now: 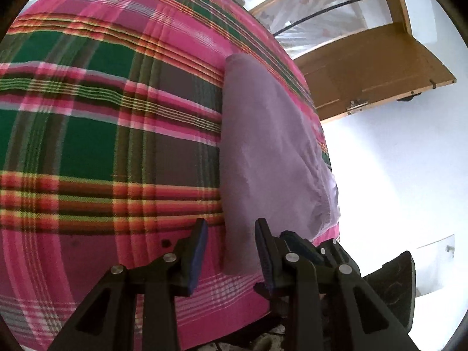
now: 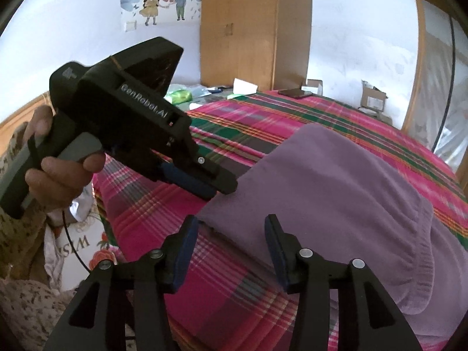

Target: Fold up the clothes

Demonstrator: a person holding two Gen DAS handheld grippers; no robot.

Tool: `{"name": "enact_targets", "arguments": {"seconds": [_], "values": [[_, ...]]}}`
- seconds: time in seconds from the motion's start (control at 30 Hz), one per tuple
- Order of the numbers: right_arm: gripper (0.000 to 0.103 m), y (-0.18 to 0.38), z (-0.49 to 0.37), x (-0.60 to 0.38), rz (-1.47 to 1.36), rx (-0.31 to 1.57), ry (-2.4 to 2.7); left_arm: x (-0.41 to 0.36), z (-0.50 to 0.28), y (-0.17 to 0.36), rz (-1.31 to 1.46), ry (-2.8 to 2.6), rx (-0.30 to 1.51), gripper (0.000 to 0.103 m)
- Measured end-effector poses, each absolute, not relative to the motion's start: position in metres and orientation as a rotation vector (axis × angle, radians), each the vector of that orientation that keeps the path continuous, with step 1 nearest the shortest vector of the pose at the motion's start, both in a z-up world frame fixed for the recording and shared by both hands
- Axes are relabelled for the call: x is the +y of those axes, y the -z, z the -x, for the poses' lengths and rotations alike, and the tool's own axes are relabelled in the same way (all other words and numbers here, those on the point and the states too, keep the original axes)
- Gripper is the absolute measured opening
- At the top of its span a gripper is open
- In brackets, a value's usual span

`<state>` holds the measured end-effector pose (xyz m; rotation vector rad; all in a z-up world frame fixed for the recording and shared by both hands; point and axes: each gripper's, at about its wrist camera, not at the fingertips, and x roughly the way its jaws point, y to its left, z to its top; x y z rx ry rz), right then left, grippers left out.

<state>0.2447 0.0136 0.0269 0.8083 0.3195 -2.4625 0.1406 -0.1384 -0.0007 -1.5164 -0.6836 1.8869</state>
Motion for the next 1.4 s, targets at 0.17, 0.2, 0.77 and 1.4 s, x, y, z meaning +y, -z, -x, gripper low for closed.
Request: {"name": "enact_targets", "arguments": {"seconds": [0.17,0.2,0.77,1.4], "values": [[0.049,-0.026,-0.245,0.005,-0.784,0.381,2.478,-0.129,-0.135,-0.001,1.518,-1.814,-0.691,0.034],[0.049,-0.026,-0.245,0.003,-0.779,0.394,2.481,-0.128,-0.134,-0.003,1.511,-1.813,-0.690,0.034],[0.049,-0.018,-0.229,-0.017,-0.781,0.538,2.619,-0.119,-0.121,-0.016,1.465,-1.786,-0.738,0.034],[0.013,-0.026,-0.222,-0.002,-0.837,0.344,2.673,-0.103,-0.053,-0.007,1.510,-1.933,-0.662,0.045]]}}
